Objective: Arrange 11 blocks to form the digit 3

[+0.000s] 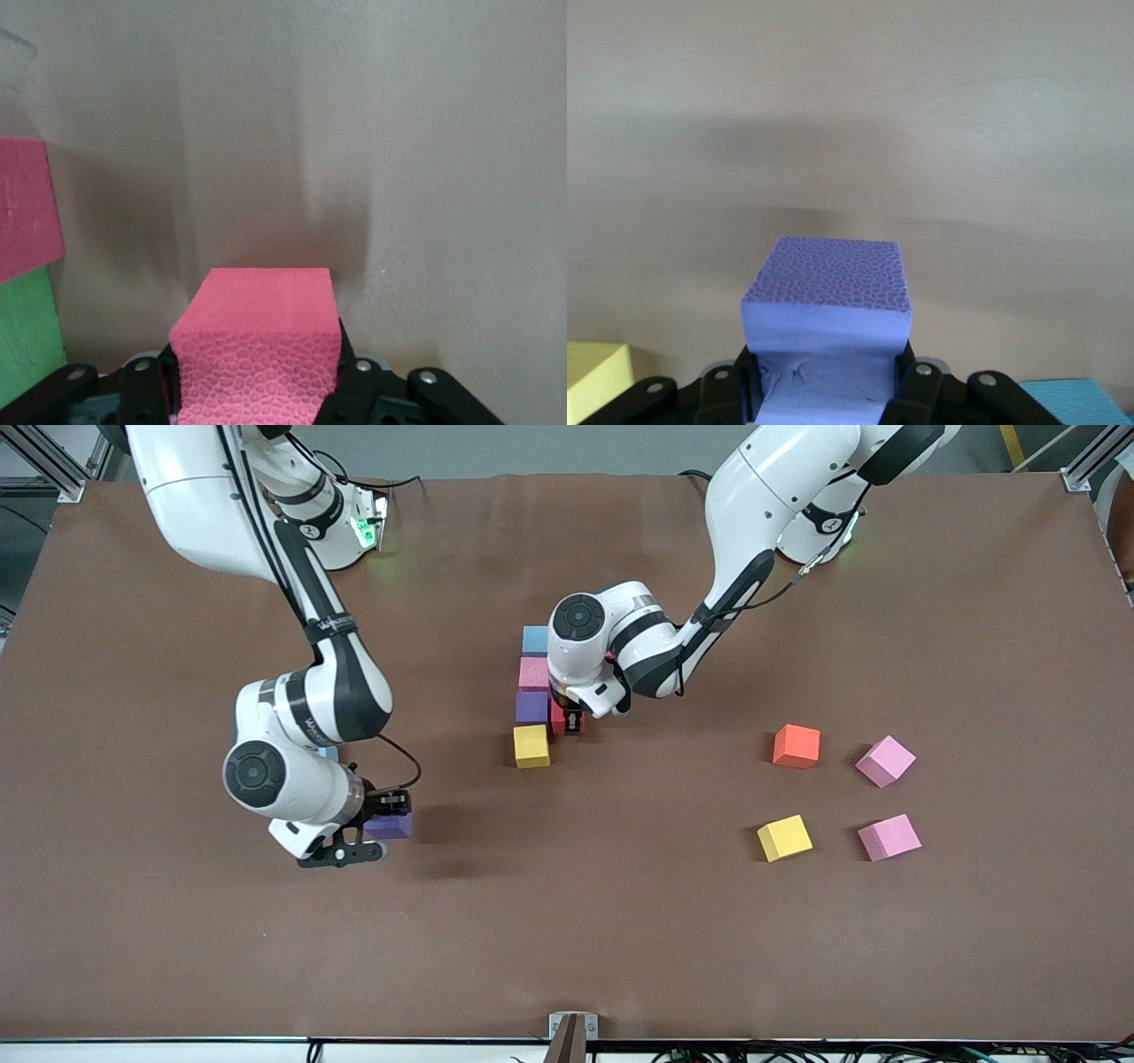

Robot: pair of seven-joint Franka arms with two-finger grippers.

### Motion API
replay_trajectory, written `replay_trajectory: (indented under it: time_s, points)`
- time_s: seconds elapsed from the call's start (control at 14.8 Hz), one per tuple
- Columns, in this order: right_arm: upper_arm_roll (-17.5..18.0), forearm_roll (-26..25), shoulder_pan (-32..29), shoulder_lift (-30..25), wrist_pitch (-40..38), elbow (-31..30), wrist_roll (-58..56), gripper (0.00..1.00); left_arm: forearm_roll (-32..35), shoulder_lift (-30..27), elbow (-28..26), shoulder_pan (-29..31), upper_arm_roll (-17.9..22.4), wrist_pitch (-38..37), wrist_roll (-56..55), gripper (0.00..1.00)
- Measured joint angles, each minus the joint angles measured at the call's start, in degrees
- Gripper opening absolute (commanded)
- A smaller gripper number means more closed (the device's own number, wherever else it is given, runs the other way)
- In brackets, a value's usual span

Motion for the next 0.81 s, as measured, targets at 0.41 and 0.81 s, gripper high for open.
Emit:
replay_trajectory:
  time_s: [0.41,0.81]
  points:
    - [0.2,0.2,5.8,4.6,-1.2,6.0,2.6,0.43,2.3,0.0,0.0,-0.2,0.0,0.0,0.0,1.00]
    - [0.3,0.3,11.4,9.9,-1.1,12.2,10.6,0.42,3.4,-2.0,0.5,0.0,0.1,-3.3,0.0,1.00]
